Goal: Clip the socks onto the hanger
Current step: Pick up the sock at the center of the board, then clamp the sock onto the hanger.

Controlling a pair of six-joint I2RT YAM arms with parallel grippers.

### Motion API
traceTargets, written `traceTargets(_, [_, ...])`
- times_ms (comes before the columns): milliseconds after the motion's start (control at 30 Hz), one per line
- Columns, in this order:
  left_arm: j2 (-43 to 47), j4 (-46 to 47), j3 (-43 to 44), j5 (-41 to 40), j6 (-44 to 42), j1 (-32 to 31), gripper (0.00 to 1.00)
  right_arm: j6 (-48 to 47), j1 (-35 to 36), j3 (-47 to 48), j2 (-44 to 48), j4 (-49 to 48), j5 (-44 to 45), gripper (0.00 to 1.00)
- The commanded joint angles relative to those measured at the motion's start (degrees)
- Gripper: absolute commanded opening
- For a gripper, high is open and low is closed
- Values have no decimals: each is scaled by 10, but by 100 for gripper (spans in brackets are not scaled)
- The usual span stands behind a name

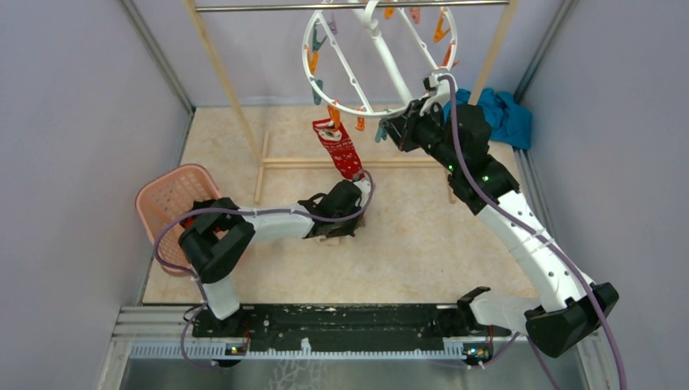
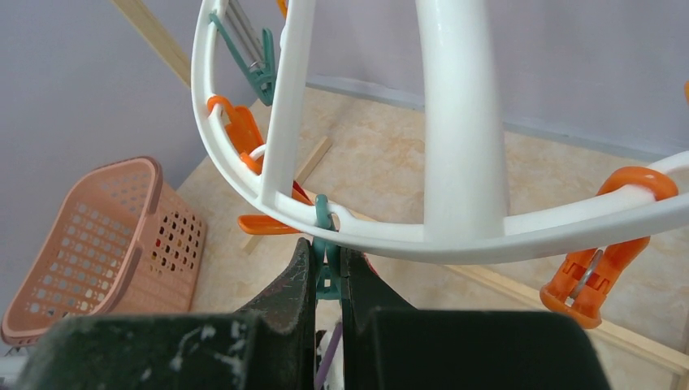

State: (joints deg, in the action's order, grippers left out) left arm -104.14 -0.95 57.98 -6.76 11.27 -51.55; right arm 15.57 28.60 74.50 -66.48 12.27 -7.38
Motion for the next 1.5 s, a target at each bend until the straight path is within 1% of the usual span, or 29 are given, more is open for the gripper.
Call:
traceTargets(0, [62,-12,-56,157,0,-5,0,-6,-4,-10,13,32,-9,0])
traceTargets(167, [186,5,-74,254,-11,-3,0,-5,-5,-11,15,31,-20,0])
traceTargets(300, [262,13,-67,292,-11,2,0,-5,-5,-10,21,32,-26,0])
traceTargets(367, [295,40,-71,294,-5,3,0,-5,-5,-10,25,33,-28,0])
traceTargets(433, [324,73,-88,271,8,3,0,-4,-4,-9,28,34,-29,0])
traceTargets(500, [345,104,-105,272,13,3,0,-4,-5,-7,31,35,-31,0])
traceTargets(567, [353,118,-108,290,18,7,0,-7,-4,-3,33,38,-38,0])
traceTargets(667, [356,118,-91,295,22,10,0,-11,-5,-3,38,39,-55,0])
traceTargets(700, [358,118,-84,281,24,10,0,-11,-5,-4,40,39,-56,0])
traceTargets(800, [373,115,-74,177,34,10,0,-7,-5,-4,46,40,-53,0])
traceTargets(867, [381,133,-81,128,32,9,0,-4,-5,-3,47,41,-52,0])
traceTargets(967, [389,181,-96,97,29,9,0,-3,-5,6,43,46,-51,0])
traceTargets(1067, [382,216,-89,94,24,9,0,1,-4,12,38,48,-50,0])
traceTargets(1233, [347,228,-46,107,14,8,0,8,-5,19,32,49,-53,0])
traceTargets(1333, [331,248,-37,109,10,7,0,10,-5,21,31,50,-53,0])
traceTargets(1467, [323,265,-34,80,8,3,0,10,-5,21,31,54,-49,0])
